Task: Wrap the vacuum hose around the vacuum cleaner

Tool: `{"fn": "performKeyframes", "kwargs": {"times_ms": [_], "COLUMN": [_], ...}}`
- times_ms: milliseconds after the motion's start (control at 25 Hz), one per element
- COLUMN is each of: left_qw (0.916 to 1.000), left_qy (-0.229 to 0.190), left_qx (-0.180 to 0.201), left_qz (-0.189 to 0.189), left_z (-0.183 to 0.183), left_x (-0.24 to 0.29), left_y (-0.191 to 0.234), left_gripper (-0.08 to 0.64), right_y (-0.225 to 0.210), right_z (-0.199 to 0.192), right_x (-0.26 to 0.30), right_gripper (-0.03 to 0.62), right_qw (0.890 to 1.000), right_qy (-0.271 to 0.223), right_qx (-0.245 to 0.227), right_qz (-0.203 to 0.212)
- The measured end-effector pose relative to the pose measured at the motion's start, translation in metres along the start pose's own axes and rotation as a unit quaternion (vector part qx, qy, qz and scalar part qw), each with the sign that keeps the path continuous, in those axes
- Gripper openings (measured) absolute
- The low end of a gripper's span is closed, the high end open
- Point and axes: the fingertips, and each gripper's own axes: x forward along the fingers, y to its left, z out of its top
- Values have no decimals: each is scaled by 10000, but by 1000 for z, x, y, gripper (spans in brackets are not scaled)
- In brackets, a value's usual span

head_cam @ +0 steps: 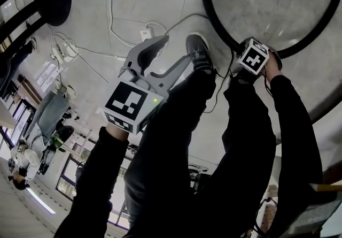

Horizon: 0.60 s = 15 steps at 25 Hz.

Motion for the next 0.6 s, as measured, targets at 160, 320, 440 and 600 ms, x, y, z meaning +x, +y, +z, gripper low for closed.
{"fn": "performKeyframes", "kwargs": {"times_ms": [160, 320, 440, 600], "left_qw": [9997, 9990, 9989, 9989], "left_qy": [4, -149, -205, 10], "left_qx": [-253, -416, -367, -121], "left_qz": [-11, 62, 187, 449], "left_z": [11, 42, 72, 93], "left_x": [-39, -93, -151, -246], "left_y": [-37, -78, -111, -179], "left_gripper": [256, 256, 256, 256], "right_y": [66, 137, 193, 280], "right_z": [24, 44, 48, 35], "right_x": [-95, -225, -318, -430], "right_gripper": [169, 167, 166, 164], "right_qw": [9932, 9789, 9757, 9710], "right_qy": [-908, -1662, -1786, -1796], "right_qx": [42, -69, -279, -387], "right_qz": [732, 1184, 1243, 1530]}}
